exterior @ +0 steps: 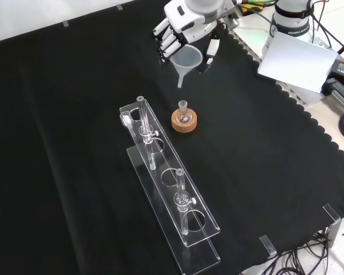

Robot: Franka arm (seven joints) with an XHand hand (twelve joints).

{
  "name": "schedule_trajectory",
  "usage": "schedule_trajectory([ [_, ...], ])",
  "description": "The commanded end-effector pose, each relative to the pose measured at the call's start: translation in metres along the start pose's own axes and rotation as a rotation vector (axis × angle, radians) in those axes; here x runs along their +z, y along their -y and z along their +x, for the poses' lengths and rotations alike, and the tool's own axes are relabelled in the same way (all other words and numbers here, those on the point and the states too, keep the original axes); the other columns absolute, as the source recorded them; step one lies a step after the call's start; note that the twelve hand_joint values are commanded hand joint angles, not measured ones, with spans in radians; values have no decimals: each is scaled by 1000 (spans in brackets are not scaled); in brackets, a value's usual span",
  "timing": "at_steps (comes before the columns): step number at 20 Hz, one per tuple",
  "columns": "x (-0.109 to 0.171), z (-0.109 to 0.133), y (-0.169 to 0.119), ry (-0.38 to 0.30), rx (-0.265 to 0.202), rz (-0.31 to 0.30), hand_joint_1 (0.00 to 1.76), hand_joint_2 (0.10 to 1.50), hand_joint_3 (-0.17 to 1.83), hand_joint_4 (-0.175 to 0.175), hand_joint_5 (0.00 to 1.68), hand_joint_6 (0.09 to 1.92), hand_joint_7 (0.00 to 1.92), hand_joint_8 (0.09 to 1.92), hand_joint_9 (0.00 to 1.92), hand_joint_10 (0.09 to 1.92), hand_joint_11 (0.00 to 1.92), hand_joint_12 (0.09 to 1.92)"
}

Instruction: Place the funnel on the round-bottom flask.

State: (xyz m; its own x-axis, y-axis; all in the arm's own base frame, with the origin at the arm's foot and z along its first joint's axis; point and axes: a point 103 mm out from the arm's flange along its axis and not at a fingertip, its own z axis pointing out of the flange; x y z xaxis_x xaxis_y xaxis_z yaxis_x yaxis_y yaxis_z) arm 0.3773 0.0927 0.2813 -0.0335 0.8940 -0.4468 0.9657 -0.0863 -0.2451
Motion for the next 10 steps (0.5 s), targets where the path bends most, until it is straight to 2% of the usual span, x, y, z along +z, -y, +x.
schedule_trajectory([
  [1, 10, 14, 2, -8, 2, -16, 740, 710, 449, 4, 542, 743, 608, 745, 898, 551, 441, 1350],
  [8, 22, 26, -1, 7, 3, -4, 740, 709, 453, 4, 543, 746, 607, 746, 901, 554, 443, 1350],
  [10, 25, 23, -1, -2, 1, -6, 740, 709, 455, 4, 543, 746, 606, 746, 901, 554, 443, 1349],
])
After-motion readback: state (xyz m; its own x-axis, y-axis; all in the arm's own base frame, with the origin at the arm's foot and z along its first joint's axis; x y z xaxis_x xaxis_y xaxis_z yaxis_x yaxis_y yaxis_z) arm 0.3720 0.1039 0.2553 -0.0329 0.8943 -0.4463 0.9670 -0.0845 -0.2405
